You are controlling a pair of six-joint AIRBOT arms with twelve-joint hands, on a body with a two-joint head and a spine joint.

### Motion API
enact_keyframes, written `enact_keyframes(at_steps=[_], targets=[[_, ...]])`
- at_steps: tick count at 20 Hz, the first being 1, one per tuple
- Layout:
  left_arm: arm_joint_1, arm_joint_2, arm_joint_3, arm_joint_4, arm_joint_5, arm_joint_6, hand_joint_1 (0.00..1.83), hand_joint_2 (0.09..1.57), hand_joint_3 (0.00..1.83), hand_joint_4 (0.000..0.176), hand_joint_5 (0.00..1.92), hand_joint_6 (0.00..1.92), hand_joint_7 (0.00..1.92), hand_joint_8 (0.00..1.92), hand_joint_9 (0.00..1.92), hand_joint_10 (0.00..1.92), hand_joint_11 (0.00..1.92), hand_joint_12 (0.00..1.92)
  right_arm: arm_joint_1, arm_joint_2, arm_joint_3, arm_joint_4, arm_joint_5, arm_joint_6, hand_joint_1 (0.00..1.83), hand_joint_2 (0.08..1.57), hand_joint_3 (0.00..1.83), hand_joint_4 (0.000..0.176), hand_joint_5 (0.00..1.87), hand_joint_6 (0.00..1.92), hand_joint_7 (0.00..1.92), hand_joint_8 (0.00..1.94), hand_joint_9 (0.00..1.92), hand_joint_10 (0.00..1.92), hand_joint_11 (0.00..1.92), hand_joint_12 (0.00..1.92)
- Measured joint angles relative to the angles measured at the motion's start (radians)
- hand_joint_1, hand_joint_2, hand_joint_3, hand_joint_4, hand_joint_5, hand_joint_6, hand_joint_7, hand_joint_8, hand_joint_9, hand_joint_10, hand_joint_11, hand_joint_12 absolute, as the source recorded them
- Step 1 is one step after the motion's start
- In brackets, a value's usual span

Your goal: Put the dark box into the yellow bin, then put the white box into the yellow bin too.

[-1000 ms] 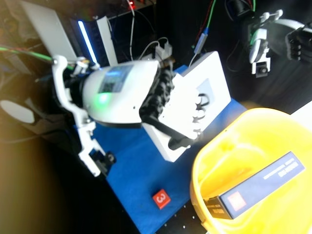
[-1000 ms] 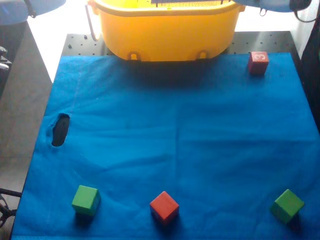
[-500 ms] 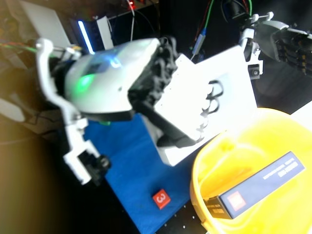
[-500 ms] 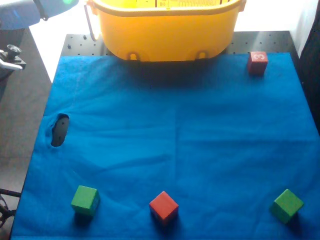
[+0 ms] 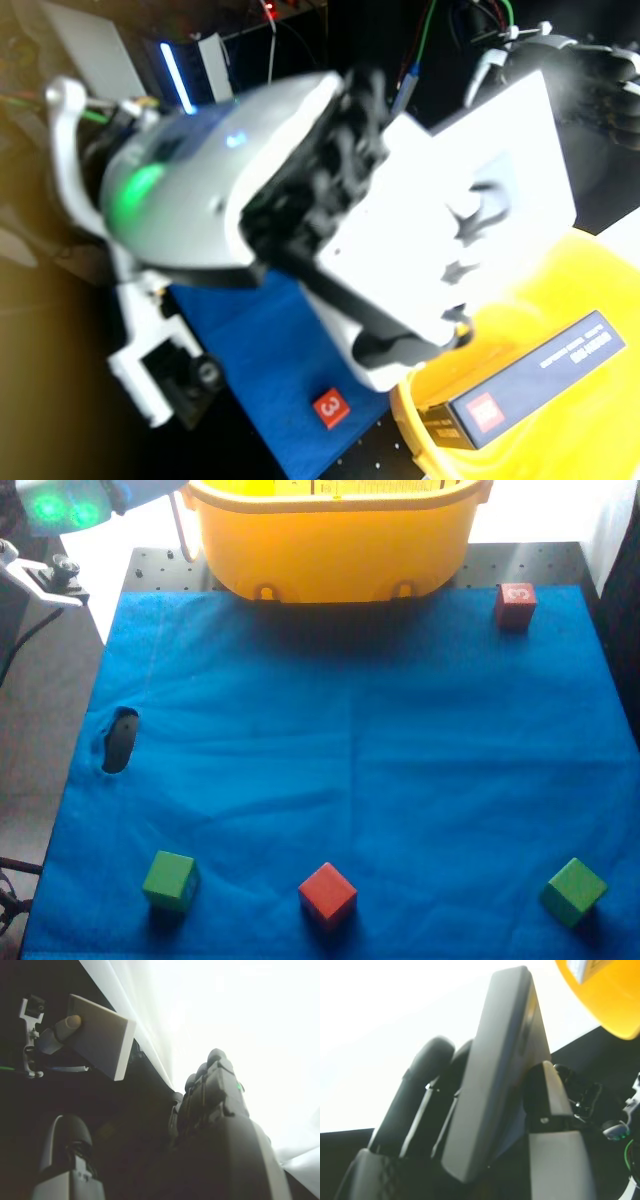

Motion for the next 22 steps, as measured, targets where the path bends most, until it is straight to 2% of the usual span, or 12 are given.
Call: enact_keyframes(at_steps=[1, 3, 4, 7, 8, 9, 10, 11, 12, 13, 19, 22], targets=[[-0.001, 0.0, 0.0, 0.002, -0.006, 0.001, 0.75, 1.02, 0.0, 0.171, 0.0, 0.0, 0.02, 0.0, 0.01, 0.0, 0.0, 0.0, 0.0, -0.014, 0.011, -0.003, -0.012, 0.0, 1.15, 1.07, 0.0, 0.0, 1.07, 0.81, 1.4, 0.12, 1.3, 0.73, 1.08, 1.42], [-0.001, -0.006, 0.0, 0.002, -0.009, 0.001, 0.75, 1.02, 0.0, 0.166, 0.0, 0.0, 0.02, 0.0, 0.01, 0.0, 0.0, 0.0, 0.0, -0.04, 0.039, 0.0, -0.037, 0.0, 1.16, 1.08, 0.0, 0.0, 1.05, 0.86, 1.39, 0.09, 1.28, 0.73, 1.05, 1.45], [-0.001, -0.011, 0.0, 0.001, -0.008, 0.001, 0.75, 1.02, 0.0, 0.141, 0.0, 0.0, 0.03, 0.01, 0.0, 0.0, 0.0, 0.0, 0.0, -0.058, 0.056, 0.002, -0.058, 0.0, 1.29, 1.03, 0.0, 0.0, 1.06, 0.69, 1.31, 0.58, 1.34, 0.52, 1.1, 1.12], [-0.001, -0.021, 0.0, 0.005, -0.013, 0.001, 0.75, 1.0, 0.0, 0.145, 0.0, 0.0, 0.03, 0.0, 0.01, 0.0, 0.0, 0.0, 0.0, -0.129, 0.124, 0.002, -0.107, 0.004, 1.26, 1.06, 0.0, 0.0, 1.05, 0.75, 1.18, 0.78, 1.29, 0.3, 0.96, 1.1], [-0.001, -0.023, 0.0, 0.005, -0.016, 0.001, 0.75, 1.0, 0.0, 0.145, 0.0, 0.0, 0.03, 0.0, 0.01, 0.0, 0.0, 0.0, 0.0, -0.15, 0.146, 0.001, -0.125, 0.017, 1.26, 1.06, 0.0, 0.0, 1.05, 0.75, 1.18, 0.78, 1.29, 0.3, 0.96, 1.1], [-0.002, -0.025, 0.0, 0.01, -0.016, 0.001, 0.77, 1.01, 0.0, 0.171, 0.0, 0.0, 0.04, 0.01, 0.02, 0.0, 0.0, 0.0, 0.0, -0.179, 0.177, 0.002, -0.156, 0.026, 1.11, 1.01, 0.0, 0.0, 0.71, 0.35, 0.93, 0.31, 1.07, 0.08, 0.76, 0.95], [-0.005, -0.028, 0.0, 0.006, -0.016, 0.001, 0.78, 1.0, 0.0, 0.175, 0.0, 0.0, 0.05, 0.01, 0.03, 0.01, 0.0, 0.0, 0.0, -0.197, 0.197, 0.002, -0.185, 0.026, 1.03, 0.95, 0.0, 0.081, 0.53, 0.08, 0.69, 0.07, 0.77, 0.02, 0.51, 0.6], [-0.005, -0.031, 0.0, 0.004, -0.017, 0.001, 0.8, 0.99, 0.0, 0.176, 0.0, 0.0, 0.05, 0.01, 0.02, 0.01, 0.0, 0.0, 0.0, -0.206, 0.206, 0.002, -0.209, 0.027, 0.97, 0.93, 0.0, 0.113, 0.43, 0.02, 0.56, 0.01, 0.62, 0.0, 0.43, 0.34], [-0.005, -0.033, 0.0, 0.004, -0.018, 0.001, 0.8, 0.99, 0.0, 0.176, 0.0, 0.0, 0.05, 0.01, 0.02, 0.01, 0.0, 0.0, 0.0, -0.208, 0.209, 0.002, -0.224, 0.031, 0.97, 0.93, 0.0, 0.113, 0.43, 0.02, 0.56, 0.01, 0.62, 0.0, 0.43, 0.34], [-0.005, -0.035, 0.001, 0.008, -0.018, 0.001, 0.78, 0.99, 0.0, 0.166, 0.0, 0.0, 0.03, 0.0, 0.03, 0.01, 0.0, 0.0, 0.0, -0.208, 0.211, 0.003, -0.23, 0.035, 0.86, 0.89, 0.0, 0.173, 0.26, 0.0, 0.38, 0.0, 0.4, 0.0, 0.27, 0.12], [-0.006, -0.035, 0.001, 0.009, -0.018, 0.001, 0.8, 1.0, 0.0, 0.158, 0.0, 0.0, 0.01, 0.0, 0.01, 0.0, 0.0, 0.0, 0.0, -0.169, 0.201, 0.017, -0.229, 0.052, 0.81, 0.9, 0.0, 0.176, 0.11, 0.0, 0.25, 0.0, 0.28, 0.0, 0.12, 0.03], [-0.006, -0.035, 0.0, 0.01, -0.015, 0.001, 0.81, 0.95, 0.0, 0.176, 0.0, 0.0, 0.04, 0.01, 0.01, 0.0, 0.0, 0.0, 0.0, -0.14, 0.173, 0.017, -0.229, 0.052, 0.78, 0.86, 0.0, 0.176, 0.04, 0.0, 0.26, 0.0, 0.28, 0.0, 0.18, 0.06]])
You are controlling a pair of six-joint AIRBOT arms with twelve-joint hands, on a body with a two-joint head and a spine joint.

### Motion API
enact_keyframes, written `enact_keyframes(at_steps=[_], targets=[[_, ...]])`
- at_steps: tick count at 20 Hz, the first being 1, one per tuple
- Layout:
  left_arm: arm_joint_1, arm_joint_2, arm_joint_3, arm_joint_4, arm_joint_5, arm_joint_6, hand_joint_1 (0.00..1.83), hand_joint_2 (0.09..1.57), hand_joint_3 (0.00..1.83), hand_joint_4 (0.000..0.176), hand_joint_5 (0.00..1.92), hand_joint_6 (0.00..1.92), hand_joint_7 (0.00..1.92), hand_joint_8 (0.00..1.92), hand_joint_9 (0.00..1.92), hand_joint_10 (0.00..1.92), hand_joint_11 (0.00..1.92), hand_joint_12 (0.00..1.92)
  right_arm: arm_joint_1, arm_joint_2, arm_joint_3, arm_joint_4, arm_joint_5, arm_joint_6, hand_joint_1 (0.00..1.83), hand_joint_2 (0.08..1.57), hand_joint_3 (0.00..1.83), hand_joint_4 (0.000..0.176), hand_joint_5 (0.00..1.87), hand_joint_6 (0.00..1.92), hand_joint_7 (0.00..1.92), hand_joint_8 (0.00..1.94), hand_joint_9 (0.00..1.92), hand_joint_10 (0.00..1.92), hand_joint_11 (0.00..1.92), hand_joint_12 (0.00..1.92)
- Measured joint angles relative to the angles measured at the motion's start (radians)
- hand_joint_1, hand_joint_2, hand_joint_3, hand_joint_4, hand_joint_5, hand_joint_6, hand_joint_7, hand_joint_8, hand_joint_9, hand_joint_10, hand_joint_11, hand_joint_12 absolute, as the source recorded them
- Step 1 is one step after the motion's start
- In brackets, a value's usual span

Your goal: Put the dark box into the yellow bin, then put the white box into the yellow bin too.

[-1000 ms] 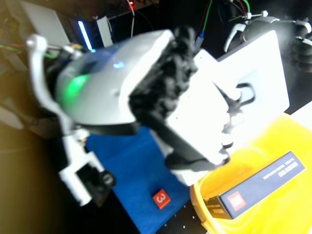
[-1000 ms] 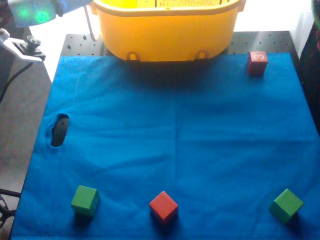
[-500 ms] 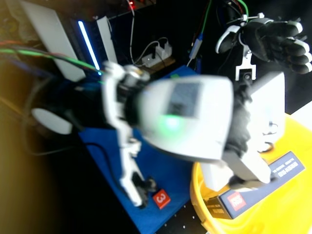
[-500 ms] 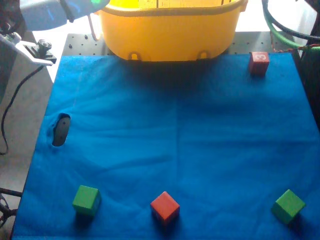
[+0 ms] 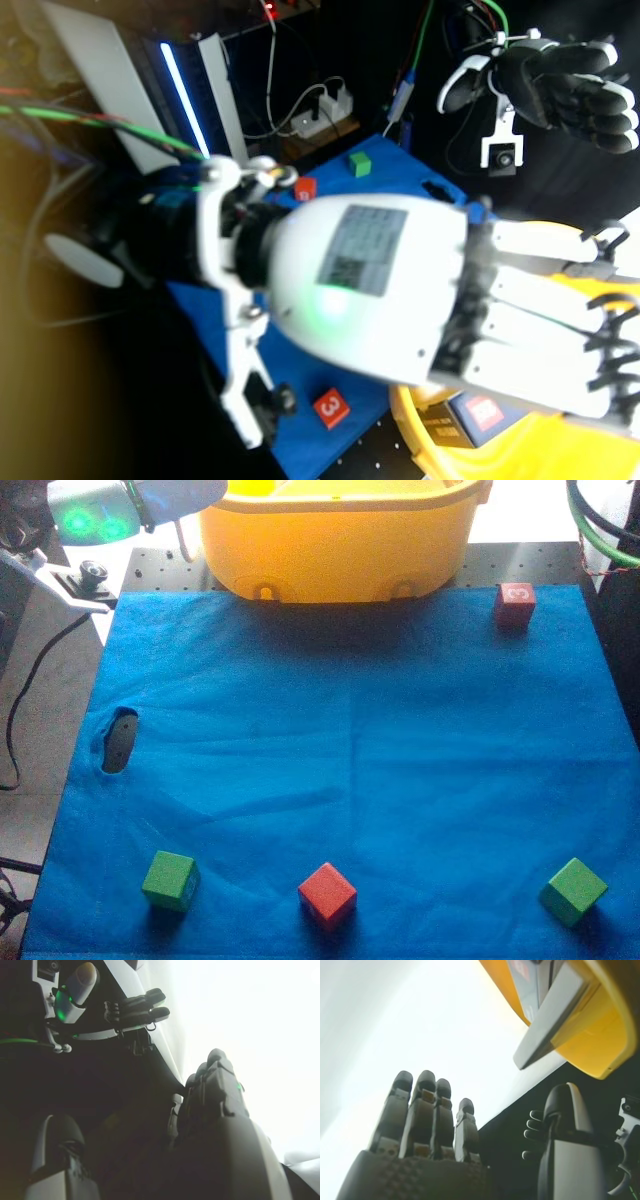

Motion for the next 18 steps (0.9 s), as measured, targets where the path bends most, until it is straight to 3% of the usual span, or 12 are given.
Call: enact_keyframes(at_steps=[1, 2, 4, 6, 7, 9, 12, 14, 16, 17, 18], targets=[[0.0, 0.0, 0.0, 0.0, 0.001, 0.0, 0.81, 0.95, 0.0, 0.176, 0.0, 0.0, 0.04, 0.01, 0.01, 0.0, 0.0, 0.0, 0.0, 0.011, -0.012, 0.0, 0.0, 0.0, 0.78, 0.86, 0.0, 0.176, 0.04, 0.0, 0.26, 0.0, 0.28, 0.0, 0.18, 0.06], [0.0, 0.0, 0.0, -0.001, 0.002, 0.0, 0.82, 0.96, 0.0, 0.157, 0.0, 0.0, 0.04, 0.01, 0.02, 0.01, 0.0, 0.0, 0.0, 0.031, -0.031, -0.001, 0.0, 0.0, 0.76, 0.83, 0.0, 0.176, 0.0, 0.0, 0.22, 0.0, 0.26, 0.0, 0.16, 0.05], [0.0, 0.0, 0.0, -0.007, 0.003, 0.0, 0.79, 0.95, 0.0, 0.149, 0.0, 0.0, 0.03, 0.0, 0.01, 0.0, 0.0, 0.0, -0.005, 0.068, -0.067, 0.036, 0.028, 0.0, 0.75, 0.76, 0.0, 0.176, 0.0, 0.0, 0.23, 0.0, 0.27, 0.0, 0.17, 0.05], [0.0, 0.001, -0.006, -0.024, 0.0, -0.002, 0.73, 0.98, 0.0, 0.157, 0.0, 0.0, 0.05, 0.01, 0.02, 0.01, 0.0, 0.0, -0.013, 0.112, -0.105, 0.05, 0.078, 0.001, 0.75, 0.76, 0.0, 0.176, 0.0, 0.0, 0.19, 0.0, 0.22, 0.0, 0.16, 0.05], [0.0, 0.003, -0.014, -0.039, -0.008, -0.004, 0.74, 0.99, 0.01, 0.135, 0.0, 0.0, 0.04, 0.0, 0.02, 0.0, 0.0, 0.0, -0.013, 0.135, -0.117, 0.056, 0.091, 0.0, 0.79, 0.75, 0.0, 0.176, 0.0, 0.0, 0.19, 0.0, 0.2, 0.0, 0.15, 0.04], [0.011, 0.016, -0.023, -0.04, -0.021, -0.003, 0.83, 0.94, 0.0, 0.154, 0.0, 0.0, 0.02, 0.0, 0.02, 0.0, 0.0, 0.0, -0.013, 0.163, -0.137, 0.064, 0.105, 0.0, 0.77, 0.73, 0.0, 0.176, 0.0, 0.0, 0.19, 0.0, 0.2, 0.0, 0.15, 0.04], [0.055, 0.045, -0.036, -0.114, -0.034, 0.0, 0.79, 0.95, 0.0, 0.14, 0.0, 0.0, 0.0, 0.0, 0.0, 0.0, 0.0, 0.0, -0.015, 0.216, -0.191, 0.064, 0.11, 0.0, 0.83, 0.76, 0.0, 0.176, 0.0, 0.0, 0.19, 0.0, 0.19, 0.0, 0.14, 0.04], [0.056, 0.082, -0.074, -0.144, -0.059, 0.025, 0.79, 1.01, 0.02, 0.106, 0.0, 0.0, 0.0, 0.0, 0.0, 0.0, 0.0, 0.0, -0.029, 0.268, -0.251, 0.063, 0.155, 0.0, 0.75, 0.78, 0.01, 0.176, 0.0, 0.0, 0.19, 0.0, 0.22, 0.01, 0.19, 0.06], [0.062, 0.127, -0.122, -0.155, -0.12, 0.057, 0.84, 1.05, 0.01, 0.057, 0.0, 0.0, 0.0, 0.0, 0.0, 0.0, 0.0, 0.0, -0.055, 0.339, -0.323, 0.056, 0.224, 0.001, 0.75, 0.77, 0.0, 0.176, 0.0, 0.0, 0.17, 0.0, 0.19, 0.0, 0.17, 0.05], [0.068, 0.138, -0.133, -0.155, -0.136, 0.067, 0.78, 1.09, 0.02, 0.049, 0.0, 0.0, 0.0, 0.0, 0.0, 0.0, 0.0, 0.0, -0.061, 0.359, -0.338, 0.054, 0.243, 0.002, 0.76, 0.79, 0.01, 0.176, 0.0, 0.0, 0.15, 0.0, 0.14, 0.0, 0.15, 0.05], [0.084, 0.169, -0.175, -0.159, -0.15, 0.108, 0.75, 1.1, 0.02, 0.074, 0.0, 0.0, 0.0, 0.0, 0.0, 0.0, 0.0, 0.0, -0.076, 0.397, -0.372, 0.068, 0.272, 0.001, 0.77, 0.8, 0.01, 0.176, 0.0, 0.0, 0.18, 0.01, 0.17, 0.01, 0.14, 0.04]])
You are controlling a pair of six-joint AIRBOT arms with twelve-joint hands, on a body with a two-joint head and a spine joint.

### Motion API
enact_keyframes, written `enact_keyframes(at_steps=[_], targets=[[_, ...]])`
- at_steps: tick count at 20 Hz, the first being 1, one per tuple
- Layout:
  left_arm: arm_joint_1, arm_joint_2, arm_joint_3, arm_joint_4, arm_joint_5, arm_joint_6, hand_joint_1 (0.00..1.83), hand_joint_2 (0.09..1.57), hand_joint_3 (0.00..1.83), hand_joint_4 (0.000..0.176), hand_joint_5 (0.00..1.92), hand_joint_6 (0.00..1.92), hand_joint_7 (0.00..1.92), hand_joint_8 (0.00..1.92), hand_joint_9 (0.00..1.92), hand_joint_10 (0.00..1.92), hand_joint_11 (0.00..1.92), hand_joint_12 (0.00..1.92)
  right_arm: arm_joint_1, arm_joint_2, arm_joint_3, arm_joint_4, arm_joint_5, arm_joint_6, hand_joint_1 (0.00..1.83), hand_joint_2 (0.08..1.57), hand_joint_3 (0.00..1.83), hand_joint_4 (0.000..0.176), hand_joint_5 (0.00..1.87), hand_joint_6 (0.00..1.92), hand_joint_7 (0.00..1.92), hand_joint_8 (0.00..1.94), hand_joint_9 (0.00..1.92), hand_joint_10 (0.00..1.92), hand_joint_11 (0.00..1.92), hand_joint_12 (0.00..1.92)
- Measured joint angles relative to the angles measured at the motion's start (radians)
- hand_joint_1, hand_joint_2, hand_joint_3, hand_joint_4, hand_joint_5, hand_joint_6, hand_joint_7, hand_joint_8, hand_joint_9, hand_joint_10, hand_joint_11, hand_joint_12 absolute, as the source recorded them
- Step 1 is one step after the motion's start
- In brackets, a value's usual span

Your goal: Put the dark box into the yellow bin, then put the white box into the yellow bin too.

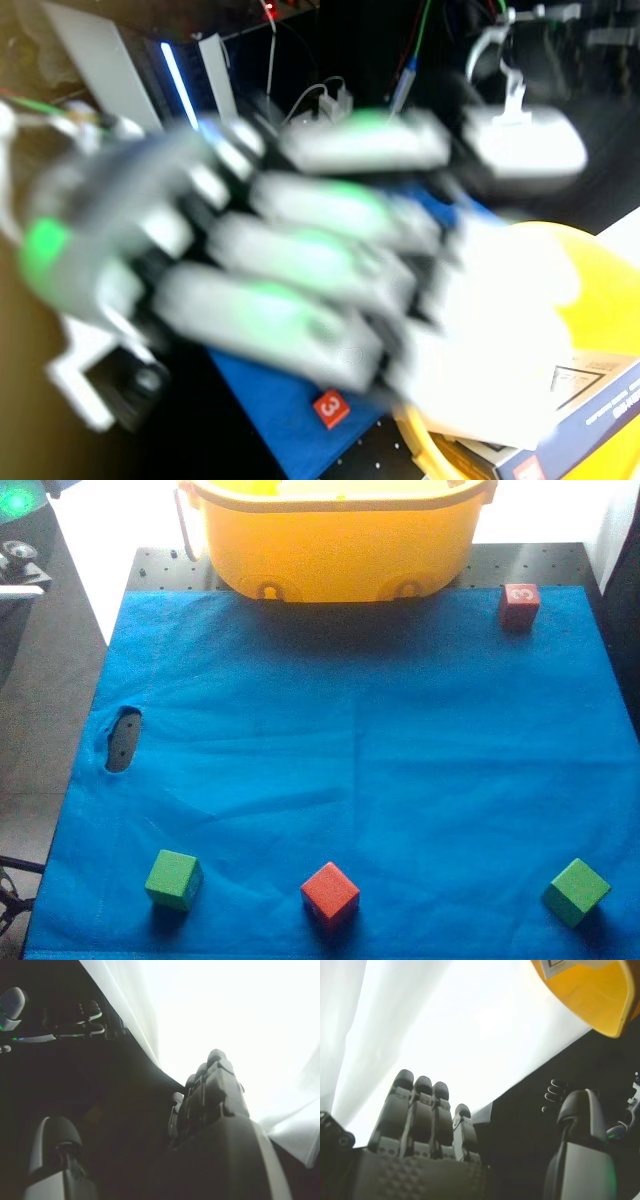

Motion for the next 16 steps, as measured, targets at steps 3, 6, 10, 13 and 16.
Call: enact_keyframes(at_steps=[3, 6, 10, 13, 16], targets=[[0.029, 0.046, -0.053, 0.016, -0.022, 0.039, 0.78, 1.06, 0.0, 0.077, 0.09, 0.01, 0.04, 0.0, 0.0, 0.0, 0.0, 0.0, -0.017, 0.061, -0.051, 0.003, 0.06, 0.0, 0.73, 0.76, 0.0, 0.175, 0.0, 0.0, 0.27, 0.01, 0.26, 0.02, 0.2, 0.06], [0.031, 0.06, -0.063, -0.017, -0.111, 0.047, 0.7, 1.12, 0.01, 0.0, 0.2, 0.01, 0.08, 0.0, 0.01, 0.0, 0.0, 0.0, -0.04, 0.101, -0.093, -0.006, 0.142, 0.0, 0.76, 0.78, 0.01, 0.125, 0.03, 0.01, 0.25, 0.0, 0.22, 0.0, 0.17, 0.05], [0.05, 0.095, -0.108, -0.045, -0.203, 0.095, 0.85, 1.08, 0.0, 0.0, 0.21, 0.0, 0.19, 0.01, 0.15, 0.01, 0.1, 0.05, -0.081, 0.143, -0.145, -0.016, 0.214, -0.001, 0.78, 0.71, 0.0, 0.128, 0.07, 0.01, 0.3, 0.0, 0.29, 0.01, 0.22, 0.07], [0.05, 0.128, -0.146, -0.043, -0.253, 0.149, 0.99, 1.19, 0.0, 0.0, 0.24, 0.01, 0.12, 0.0, 0.09, 0.0, 0.02, 0.15, -0.081, 0.16, -0.173, -0.028, 0.26, -0.026, 0.86, 0.76, 0.01, 0.122, 0.14, 0.01, 0.34, 0.01, 0.31, 0.01, 0.21, 0.06], [0.05, 0.131, -0.188, 0.03, -0.253, 0.189, 1.07, 1.08, 0.0, 0.0, 0.36, 0.04, 0.11, 0.0, 0.16, 0.01, 0.0, 0.47, -0.095, 0.175, -0.229, -0.11, 0.283, -0.049, 0.73, 0.83, 0.0, 0.09, 0.17, 0.01, 0.37, 0.01, 0.32, 0.01, 0.27, 0.06]])
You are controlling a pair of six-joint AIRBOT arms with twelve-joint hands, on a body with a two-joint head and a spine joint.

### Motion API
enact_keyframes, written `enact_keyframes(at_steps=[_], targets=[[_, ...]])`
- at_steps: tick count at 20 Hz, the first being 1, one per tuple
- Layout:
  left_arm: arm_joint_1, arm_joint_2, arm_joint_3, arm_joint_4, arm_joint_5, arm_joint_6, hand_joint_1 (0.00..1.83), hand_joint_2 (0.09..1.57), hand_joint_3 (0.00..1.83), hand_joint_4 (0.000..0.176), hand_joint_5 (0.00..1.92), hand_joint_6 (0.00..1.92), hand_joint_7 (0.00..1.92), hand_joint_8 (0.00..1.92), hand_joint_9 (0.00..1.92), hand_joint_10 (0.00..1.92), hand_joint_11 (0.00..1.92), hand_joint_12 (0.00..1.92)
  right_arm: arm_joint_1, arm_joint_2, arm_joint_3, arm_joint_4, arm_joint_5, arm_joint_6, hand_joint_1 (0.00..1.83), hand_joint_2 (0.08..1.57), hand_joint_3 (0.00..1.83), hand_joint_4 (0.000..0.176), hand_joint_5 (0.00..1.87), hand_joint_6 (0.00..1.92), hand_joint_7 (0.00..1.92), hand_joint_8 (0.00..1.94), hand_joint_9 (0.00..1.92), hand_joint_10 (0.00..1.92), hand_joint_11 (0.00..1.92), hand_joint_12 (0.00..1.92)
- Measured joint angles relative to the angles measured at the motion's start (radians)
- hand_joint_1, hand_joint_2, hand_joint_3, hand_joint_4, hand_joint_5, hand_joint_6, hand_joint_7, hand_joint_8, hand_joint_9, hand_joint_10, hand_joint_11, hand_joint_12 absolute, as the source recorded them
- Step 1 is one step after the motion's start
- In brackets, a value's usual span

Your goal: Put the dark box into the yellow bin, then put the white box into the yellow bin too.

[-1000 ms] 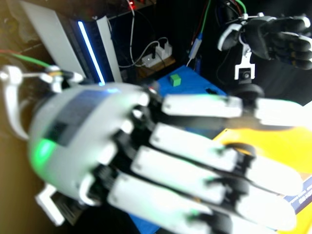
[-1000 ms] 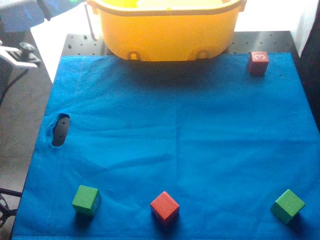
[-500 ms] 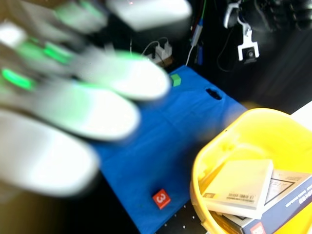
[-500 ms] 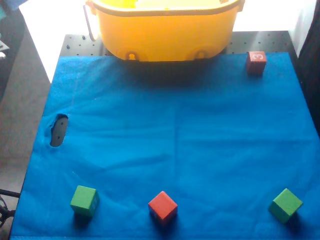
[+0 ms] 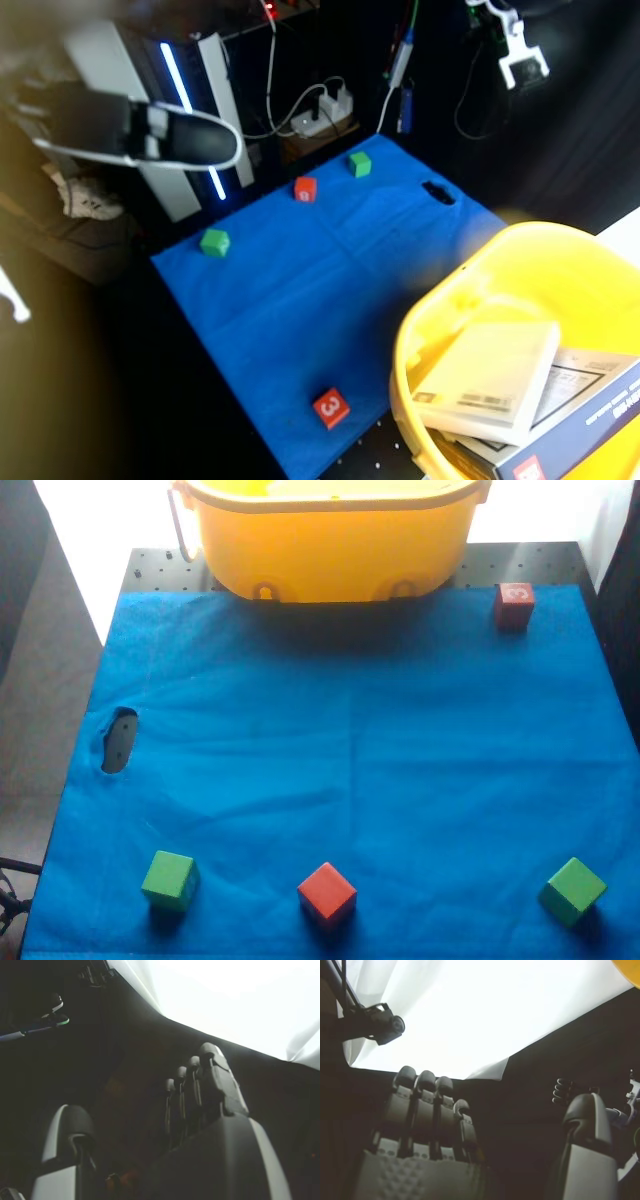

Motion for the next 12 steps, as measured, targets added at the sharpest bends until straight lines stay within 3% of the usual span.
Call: enact_keyframes(at_steps=[1, 2, 3, 4, 5, 6, 7, 8, 9, 10, 11, 12], targets=[[0.0, 0.0, -0.001, 0.002, 0.0, 0.002, 1.07, 1.08, 0.0, 0.0, 0.36, 0.04, 0.11, 0.0, 0.16, 0.01, 0.0, 0.47, -0.004, 0.002, -0.002, -0.002, 0.008, -0.002, 0.73, 0.83, 0.0, 0.09, 0.17, 0.01, 0.37, 0.01, 0.32, 0.01, 0.27, 0.06], [0.0, 0.001, -0.005, 0.009, 0.0, 0.004, 0.96, 1.11, 0.0, 0.0, 0.25, 0.01, 0.1, 0.0, 0.12, 0.0, 0.0, 0.34, -0.023, 0.013, -0.016, -0.014, 0.044, -0.011, 0.77, 0.83, 0.0, 0.044, 0.25, 0.01, 0.41, 0.01, 0.38, 0.01, 0.3, 0.06], [-0.001, 0.006, -0.009, 0.008, 0.003, 0.01, 0.6, 1.28, 0.04, 0.0, 0.22, 0.0, 0.16, 0.01, 0.14, 0.01, 0.0, 0.43, -0.035, 0.02, -0.019, -0.014, 0.064, -0.011, 0.7, 0.81, 0.0, 0.036, 0.23, 0.0, 0.45, 0.0, 0.43, 0.0, 0.38, 0.07], [-0.001, 0.02, -0.016, 0.011, 0.01, 0.022, 0.75, 1.31, 0.02, 0.0, 0.43, 0.08, 0.44, 0.05, 0.42, 0.09, 0.06, 0.9, -0.051, 0.034, -0.025, -0.002, 0.087, -0.016, 0.58, 0.83, 0.01, 0.041, 0.21, 0.0, 0.46, 0.0, 0.46, 0.01, 0.4, 0.07], [-0.005, 0.031, -0.024, 0.007, 0.004, 0.027, 0.67, 1.36, 0.02, 0.0, 0.49, 0.14, 0.57, 0.09, 0.53, 0.15, 0.07, 1.23, -0.068, 0.046, -0.029, 0.013, 0.107, -0.016, 0.55, 0.83, 0.01, 0.054, 0.2, 0.0, 0.46, 0.0, 0.47, 0.01, 0.41, 0.07], [-0.008, 0.039, -0.032, 0.004, -0.005, 0.041, 0.58, 1.29, 0.0, 0.0, 0.52, 0.16, 0.64, 0.11, 0.64, 0.22, 0.25, 1.27, -0.084, 0.057, -0.034, 0.023, 0.123, -0.018, 0.51, 0.85, 0.02, 0.054, 0.21, 0.0, 0.47, 0.01, 0.48, 0.02, 0.39, 0.06], [-0.01, 0.041, -0.034, 0.009, -0.009, 0.041, 0.4, 1.34, 0.0, 0.0, 0.56, 0.18, 0.68, 0.11, 0.66, 0.31, 0.34, 1.31, -0.093, 0.062, -0.039, 0.026, 0.146, -0.018, 0.5, 0.86, 0.0, 0.038, 0.25, 0.0, 0.5, 0.0, 0.51, 0.01, 0.39, 0.04], [-0.01, 0.041, -0.035, 0.013, -0.006, 0.043, 0.12, 1.43, 0.0, 0.0, 0.43, 0.15, 0.63, 0.09, 0.56, 0.59, 0.34, 1.46, -0.097, 0.063, -0.04, 0.018, 0.154, -0.018, 0.55, 0.87, 0.01, 0.0, 0.27, 0.01, 0.54, 0.01, 0.55, 0.02, 0.39, 0.04], [-0.01, 0.041, -0.041, 0.016, -0.001, 0.045, 0.02, 1.5, 0.0, 0.0, 0.32, 0.19, 0.58, 0.12, 0.35, 1.04, 0.22, 1.7, -0.112, 0.066, -0.046, 0.017, 0.172, -0.018, 0.56, 0.87, 0.01, 0.0, 0.26, 0.0, 0.54, 0.01, 0.56, 0.02, 0.39, 0.04], [-0.01, 0.041, -0.044, 0.02, 0.0, 0.045, 0.27, 1.42, 0.01, 0.0, 0.37, 0.44, 0.59, 0.3, 0.34, 1.16, 0.24, 1.68, -0.135, 0.077, -0.054, 0.019, 0.179, -0.017, 0.5, 0.87, 0.0, 0.0, 0.19, 0.0, 0.54, 0.01, 0.57, 0.02, 0.4, 0.04], [-0.011, 0.042, -0.045, 0.015, -0.004, 0.049, 0.42, 1.36, 0.0, 0.0, 0.41, 0.68, 0.61, 0.5, 0.42, 1.15, 0.29, 1.63, -0.159, 0.085, -0.057, 0.031, 0.185, -0.017, 0.48, 0.86, 0.0, 0.0, 0.19, 0.0, 0.56, 0.01, 0.6, 0.03, 0.44, 0.06], [-0.011, 0.044, -0.052, -0.002, -0.006, 0.06, 0.71, 1.4, 0.0, 0.0, 0.48, 1.5, 0.54, 1.11, 0.46, 1.51, 0.43, 1.85, -0.188, 0.1, -0.068, 0.068, 0.198, -0.018, 0.47, 0.88, 0.0, 0.0, 0.23, 0.0, 0.61, 0.01, 0.66, 0.02, 0.52, 0.08]])
